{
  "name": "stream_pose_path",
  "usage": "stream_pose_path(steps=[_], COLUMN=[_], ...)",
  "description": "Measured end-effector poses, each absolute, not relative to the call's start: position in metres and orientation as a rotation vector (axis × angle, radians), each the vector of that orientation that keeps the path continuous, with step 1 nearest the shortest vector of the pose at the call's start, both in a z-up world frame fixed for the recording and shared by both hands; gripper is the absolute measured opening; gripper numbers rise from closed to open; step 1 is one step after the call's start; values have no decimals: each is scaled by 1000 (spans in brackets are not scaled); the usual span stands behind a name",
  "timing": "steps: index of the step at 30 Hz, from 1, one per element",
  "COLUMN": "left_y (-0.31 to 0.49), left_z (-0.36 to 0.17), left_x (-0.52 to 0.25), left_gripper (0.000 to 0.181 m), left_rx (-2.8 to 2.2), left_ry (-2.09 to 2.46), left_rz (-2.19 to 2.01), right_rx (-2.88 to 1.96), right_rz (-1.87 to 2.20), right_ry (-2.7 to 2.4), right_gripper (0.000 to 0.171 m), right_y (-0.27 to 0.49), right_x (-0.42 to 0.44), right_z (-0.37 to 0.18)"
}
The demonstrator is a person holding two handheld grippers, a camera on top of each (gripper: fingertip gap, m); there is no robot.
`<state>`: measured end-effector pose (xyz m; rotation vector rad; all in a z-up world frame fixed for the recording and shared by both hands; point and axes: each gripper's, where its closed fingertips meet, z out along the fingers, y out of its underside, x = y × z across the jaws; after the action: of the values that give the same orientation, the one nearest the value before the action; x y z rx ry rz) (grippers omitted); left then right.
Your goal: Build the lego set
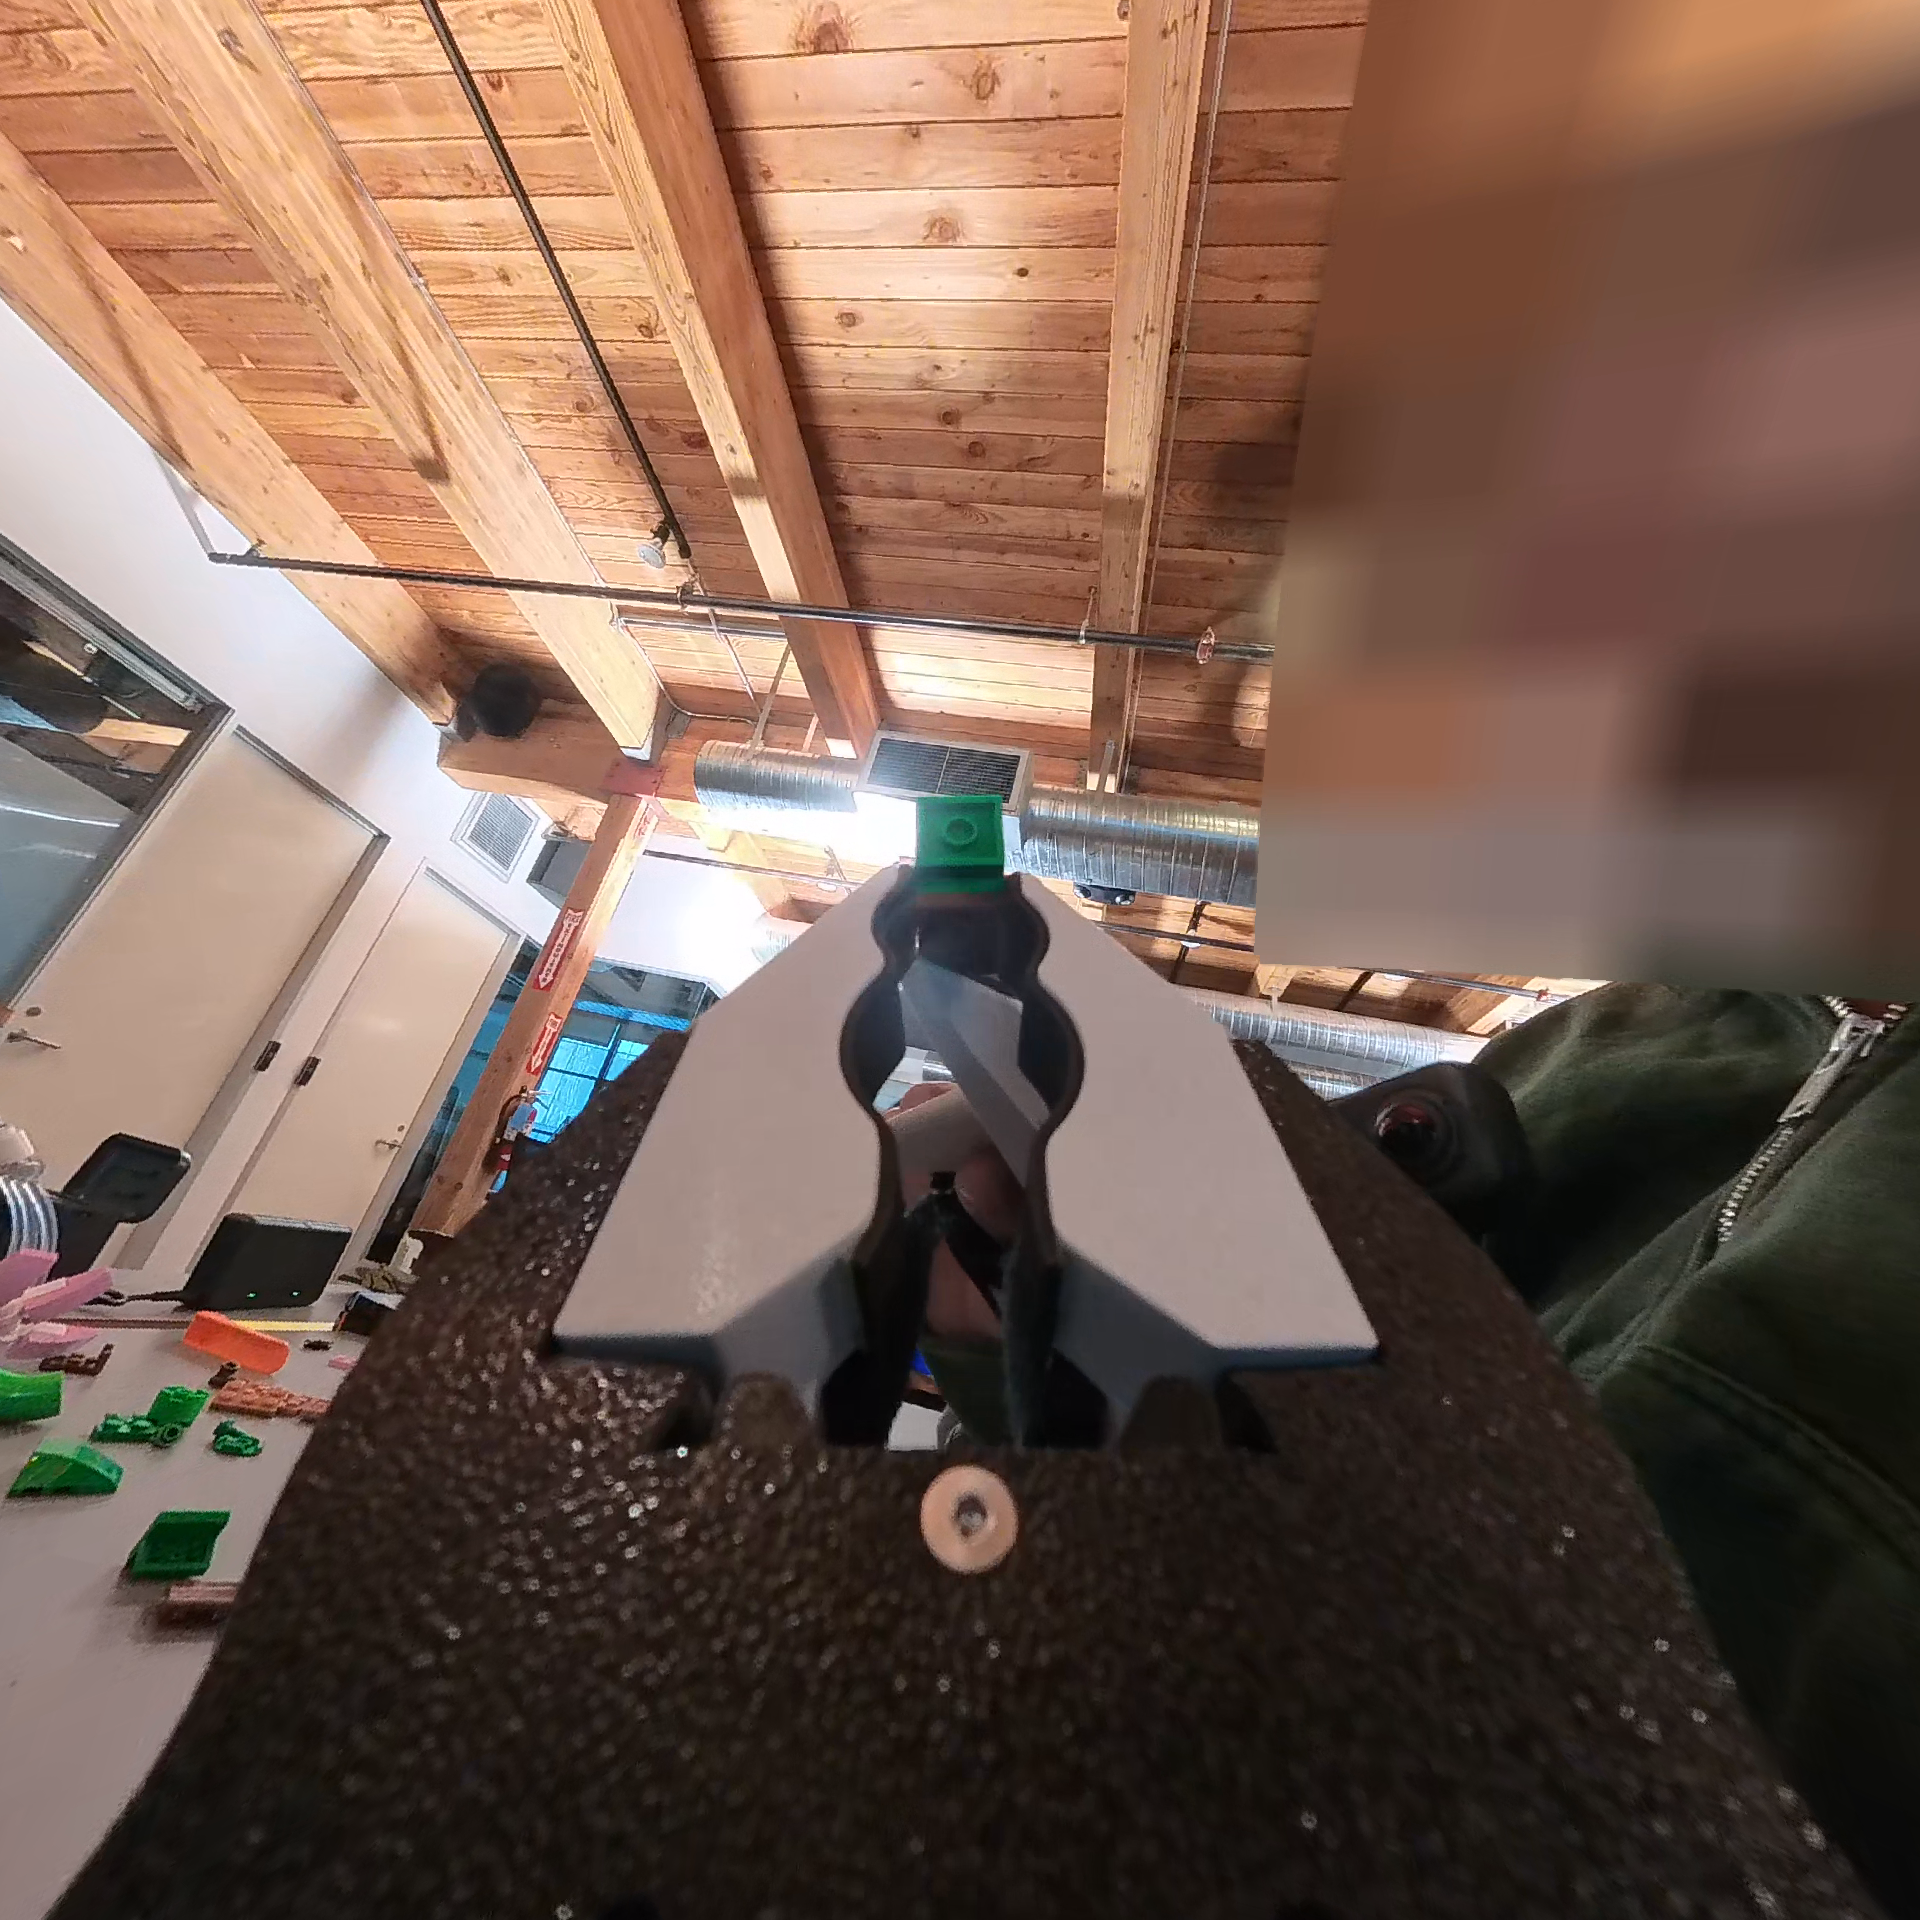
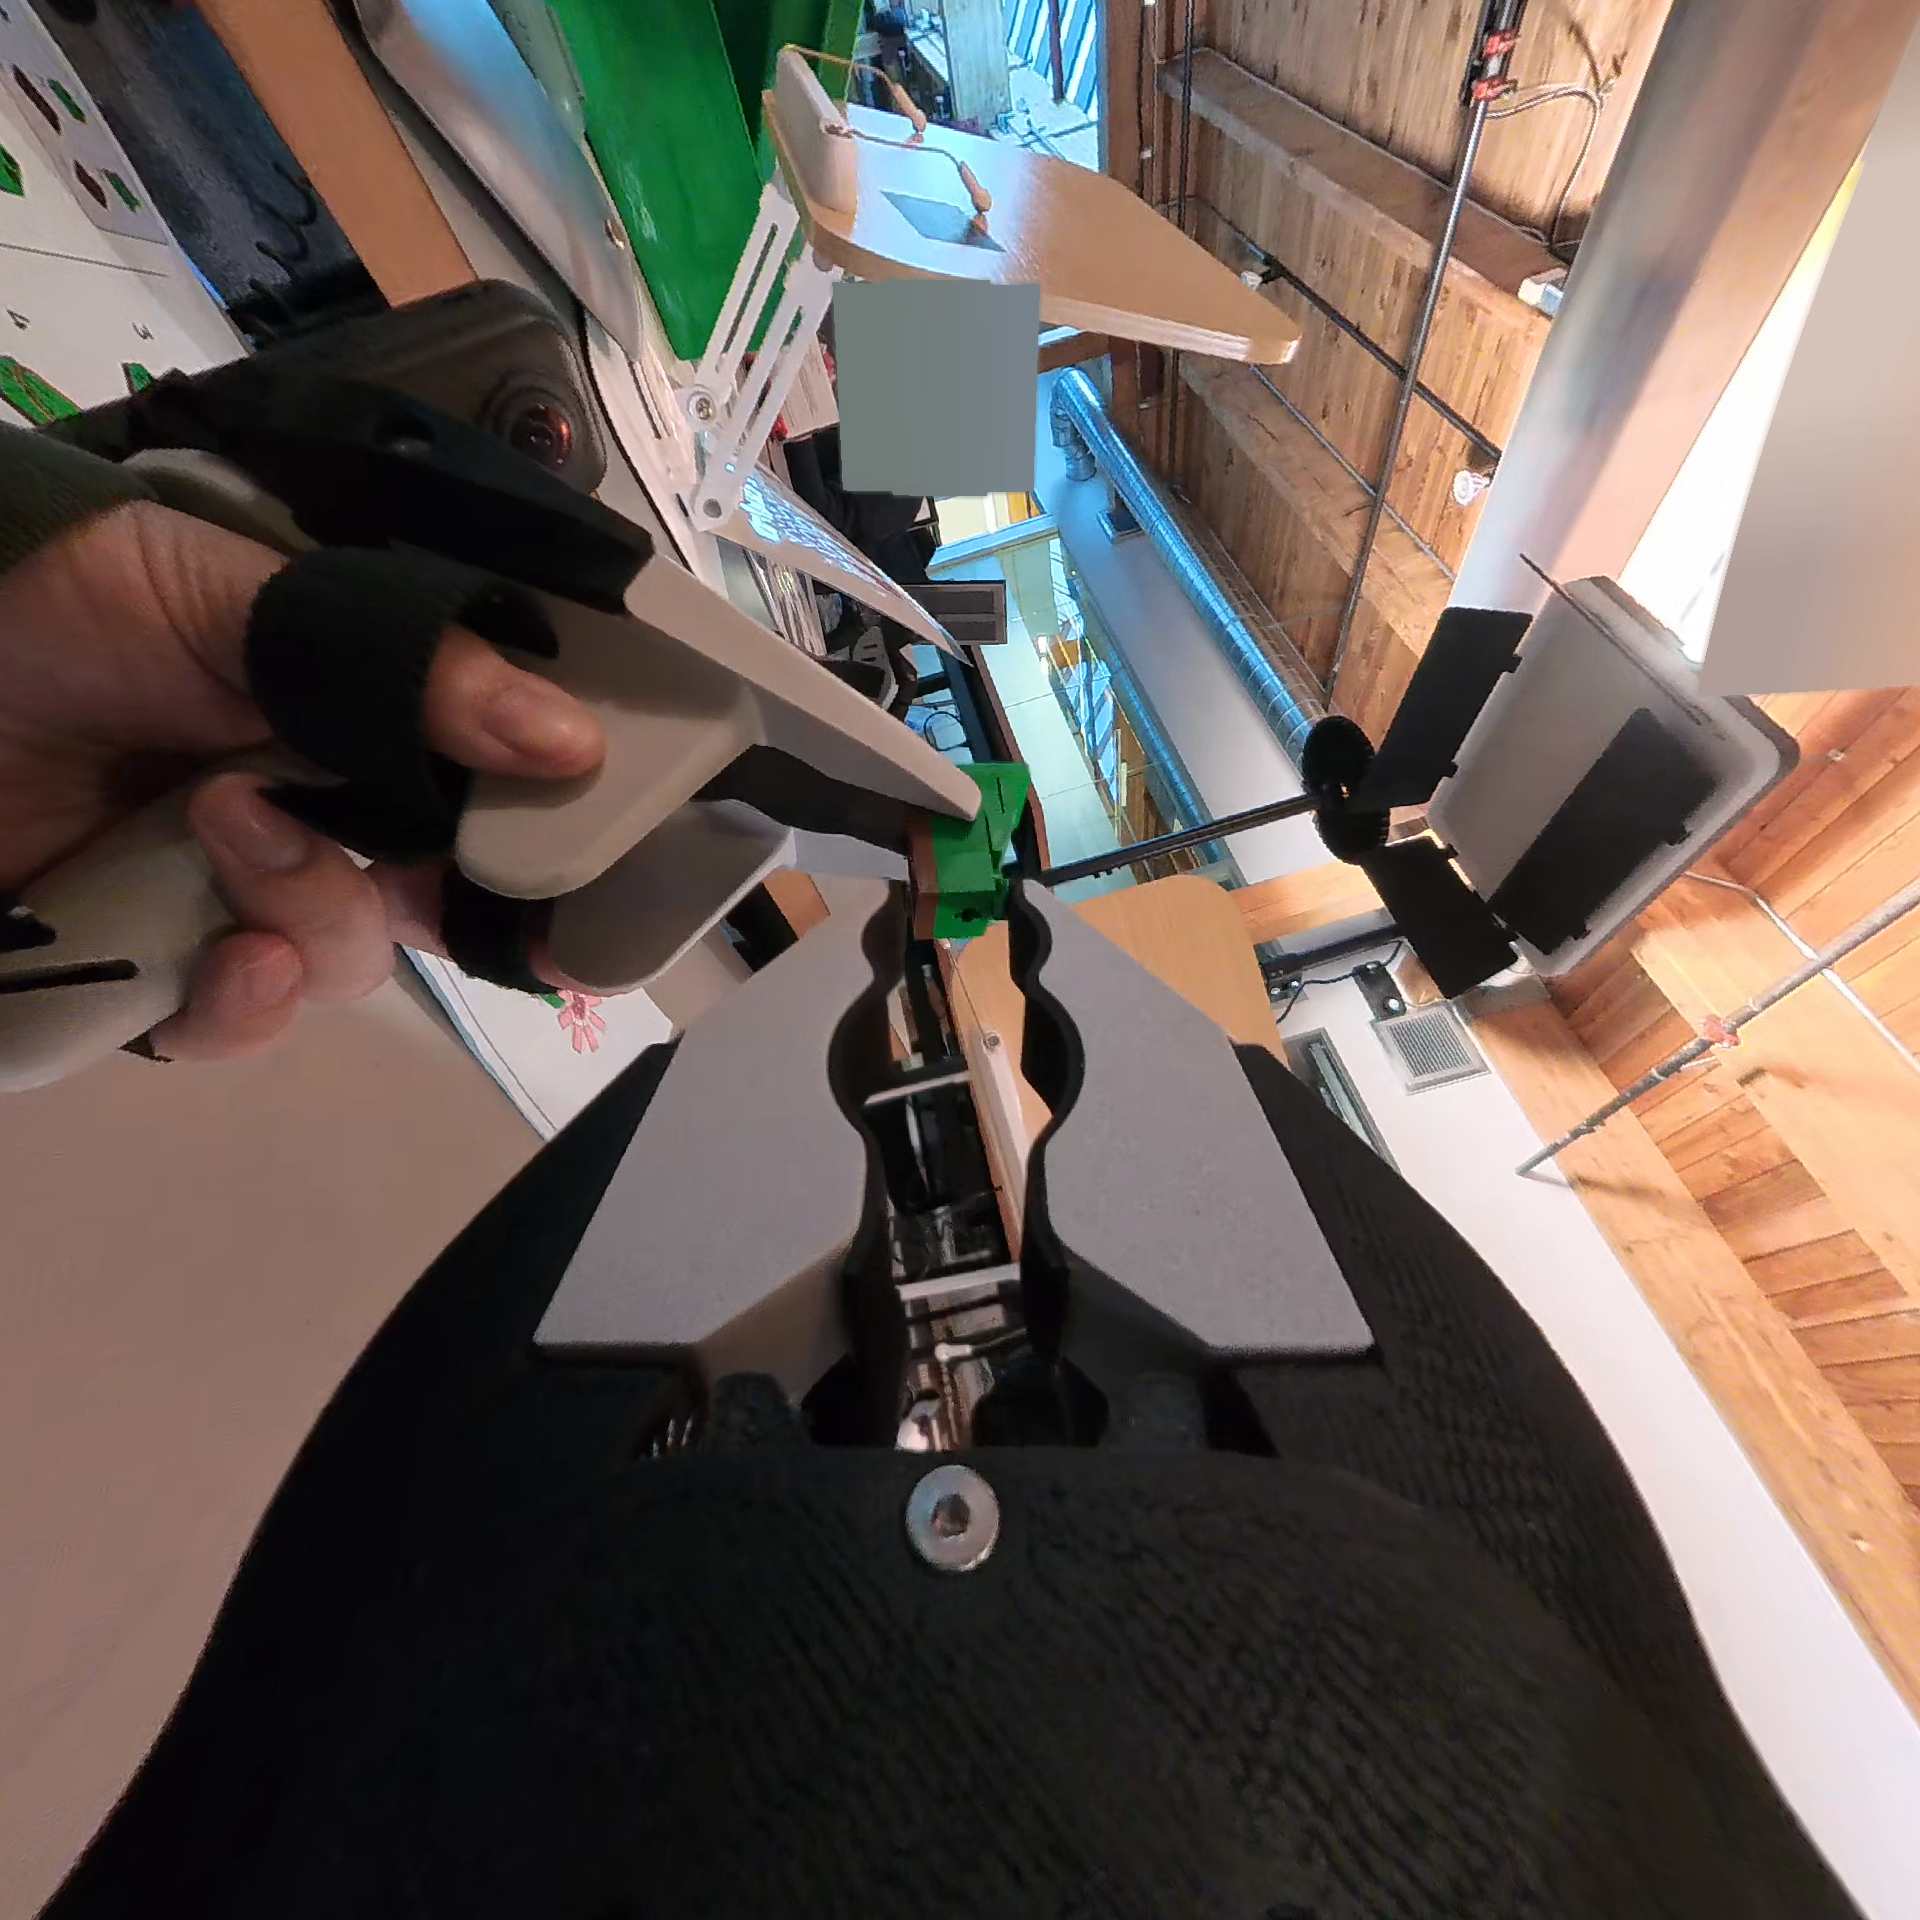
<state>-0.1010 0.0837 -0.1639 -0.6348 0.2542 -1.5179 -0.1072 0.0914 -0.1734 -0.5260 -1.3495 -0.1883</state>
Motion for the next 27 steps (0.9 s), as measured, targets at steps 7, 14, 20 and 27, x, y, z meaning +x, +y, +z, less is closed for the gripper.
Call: stream_pose_path(steps=[7, 14, 20, 27], left_y=[86, 88, 88, 91], left_z=[-165, -166, -167, -168], left_x=[-101, -100, -99, -99], left_gripper=[14, 14, 14, 14], left_rx=[-650, -669, -677, -694], left_ry=[243, 249, 250, 243], left_rz=[-1489, -1452, -1441, -1440], right_rx=[-553, -585, -597, -664], right_rz=[-238, -252, -280, -160], right_ry=[-1335, -1337, -1343, -1309], right_gripper=[16, 15, 14, 14], right_y=[95, 96, 97, 99], right_x=[-108, -106, -106, -106], right_z=[-175, -176, -178, -179])
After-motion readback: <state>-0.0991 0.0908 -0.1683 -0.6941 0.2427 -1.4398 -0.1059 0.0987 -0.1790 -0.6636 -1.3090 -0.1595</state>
